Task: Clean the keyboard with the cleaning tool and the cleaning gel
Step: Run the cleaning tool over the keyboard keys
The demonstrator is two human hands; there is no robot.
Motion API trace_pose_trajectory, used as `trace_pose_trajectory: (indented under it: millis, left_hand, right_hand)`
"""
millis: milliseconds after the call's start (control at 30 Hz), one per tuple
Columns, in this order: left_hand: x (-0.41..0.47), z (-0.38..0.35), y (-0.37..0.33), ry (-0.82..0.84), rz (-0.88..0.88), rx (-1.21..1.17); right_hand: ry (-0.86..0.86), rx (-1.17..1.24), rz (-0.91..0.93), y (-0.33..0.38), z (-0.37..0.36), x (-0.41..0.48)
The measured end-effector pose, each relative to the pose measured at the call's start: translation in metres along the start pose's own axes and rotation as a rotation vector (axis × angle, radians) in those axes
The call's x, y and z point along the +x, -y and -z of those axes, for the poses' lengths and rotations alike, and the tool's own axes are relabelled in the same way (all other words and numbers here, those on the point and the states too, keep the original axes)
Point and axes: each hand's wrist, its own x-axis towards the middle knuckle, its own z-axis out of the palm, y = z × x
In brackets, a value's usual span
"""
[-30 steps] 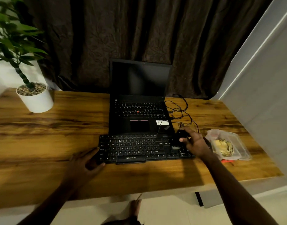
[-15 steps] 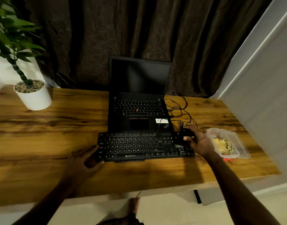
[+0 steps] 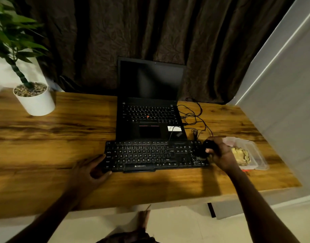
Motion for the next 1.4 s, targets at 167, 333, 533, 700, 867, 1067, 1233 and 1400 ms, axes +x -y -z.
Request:
trace_pose_trajectory:
  millis: [167, 333, 533, 700, 867, 1067, 1233, 1400]
  left_hand:
    - [0.001, 0.000, 0.002, 0.003, -0.015, -0.032]
    - [0.001, -0.003, 0.006, 0.016, -0.004, -0.009]
    - [0.000, -0.002, 0.004, 0.022, 0.010, -0.029]
    - [-0.001, -0.001, 0.002, 0.001, 0.015, -0.061]
    - [-0.003, 0.001, -0.002, 0.002, 0.028, -0.063]
    - [-0.001, 0.002, -0.002, 0.003, 0.018, -0.042]
    - [-0.003, 0.006, -0.009, -0.002, 0.037, -0.078]
    - [-0.002, 0.002, -0.002, 0.023, 0.029, -0.025]
  right_hand:
    - [-0.006, 0.022, 0.105, 0.018, -0.004, -0.005]
    - [0.007, 0.013, -0.038, -0.011, 0.019, -0.011]
    - [-0.005, 0.005, 0.076, 0.009, -0.011, -0.007]
    - [-0.020, 0.067, 0.102, 0.019, -0.018, -0.002]
    - [-0.036, 0.024, 0.075, -0.005, 0.012, -0.011]
    - [-0.028, -0.031, 0.088, 0.010, -0.007, -0.011]
    - [0.002, 0.075, 0.065, 0.027, -0.020, -0.011]
    - [-0.009, 0.014, 0.038, 0.006, 0.009, -0.020]
